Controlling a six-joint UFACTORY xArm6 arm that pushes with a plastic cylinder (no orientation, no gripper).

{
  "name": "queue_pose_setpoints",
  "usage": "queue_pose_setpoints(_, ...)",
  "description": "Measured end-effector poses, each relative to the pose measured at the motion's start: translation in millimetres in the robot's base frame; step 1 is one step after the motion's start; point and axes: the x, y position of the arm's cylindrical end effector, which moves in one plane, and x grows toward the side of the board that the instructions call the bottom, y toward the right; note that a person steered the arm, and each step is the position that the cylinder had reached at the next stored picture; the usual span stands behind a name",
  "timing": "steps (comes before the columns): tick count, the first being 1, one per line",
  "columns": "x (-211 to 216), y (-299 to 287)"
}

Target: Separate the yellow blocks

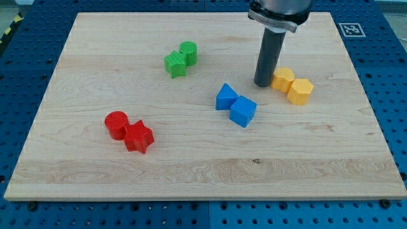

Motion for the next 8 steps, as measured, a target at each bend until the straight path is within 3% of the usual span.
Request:
queue_pose_setpoints(3, 37.5, 10.2)
queue_pose_setpoints(4, 45.1, 43.6)
queue_pose_setpoints(7, -9.8, 52.9)
queue_pose_setpoints(8, -9.8, 52.9)
